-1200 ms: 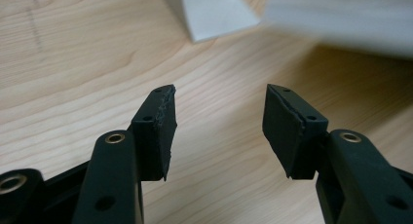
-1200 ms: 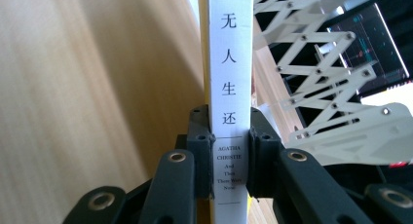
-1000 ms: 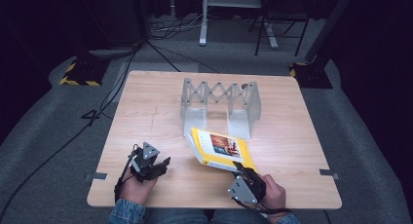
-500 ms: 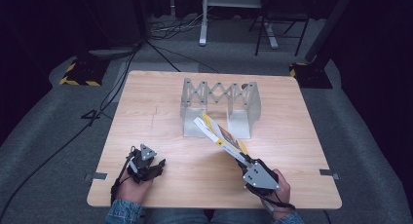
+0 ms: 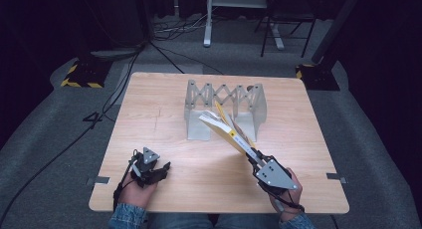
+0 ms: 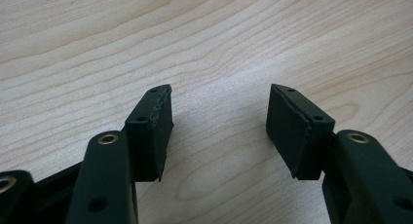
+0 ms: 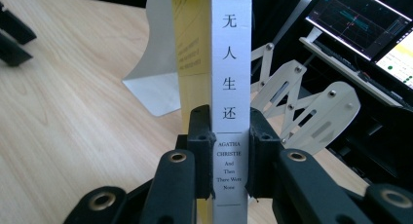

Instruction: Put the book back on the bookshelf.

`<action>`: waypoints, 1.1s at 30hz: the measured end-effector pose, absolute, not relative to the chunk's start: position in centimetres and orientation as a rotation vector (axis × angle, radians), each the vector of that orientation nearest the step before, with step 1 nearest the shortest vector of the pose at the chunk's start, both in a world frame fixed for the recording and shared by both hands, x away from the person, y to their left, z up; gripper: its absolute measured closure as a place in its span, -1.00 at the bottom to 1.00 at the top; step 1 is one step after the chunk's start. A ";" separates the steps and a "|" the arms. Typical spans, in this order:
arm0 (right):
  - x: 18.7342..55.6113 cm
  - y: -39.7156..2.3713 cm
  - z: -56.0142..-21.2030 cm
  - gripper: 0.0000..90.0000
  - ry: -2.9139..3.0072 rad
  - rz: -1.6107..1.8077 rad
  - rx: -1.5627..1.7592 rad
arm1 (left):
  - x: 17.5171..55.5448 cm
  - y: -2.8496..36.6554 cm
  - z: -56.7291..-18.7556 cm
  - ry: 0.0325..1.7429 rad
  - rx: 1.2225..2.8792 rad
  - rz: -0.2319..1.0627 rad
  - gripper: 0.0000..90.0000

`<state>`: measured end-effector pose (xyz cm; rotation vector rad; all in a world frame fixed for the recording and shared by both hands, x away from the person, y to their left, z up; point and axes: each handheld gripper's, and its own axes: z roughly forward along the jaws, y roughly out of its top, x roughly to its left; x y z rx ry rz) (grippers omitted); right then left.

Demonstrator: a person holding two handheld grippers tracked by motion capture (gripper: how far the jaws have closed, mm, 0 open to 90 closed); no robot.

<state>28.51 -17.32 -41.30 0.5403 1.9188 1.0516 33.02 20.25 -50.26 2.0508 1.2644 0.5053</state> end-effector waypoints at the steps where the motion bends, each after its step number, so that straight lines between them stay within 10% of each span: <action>1: 28.6 -17.4 -41.1 0.70 1.915 1.061 0.544 | 33.0 20.2 -50.3 1.265 2.049 0.504 -0.04; 33: 34.2 -19.5 -36.9 0.70 1.760 1.208 0.830 | 33.4 20.2 -50.4 1.243 2.046 0.496 -0.19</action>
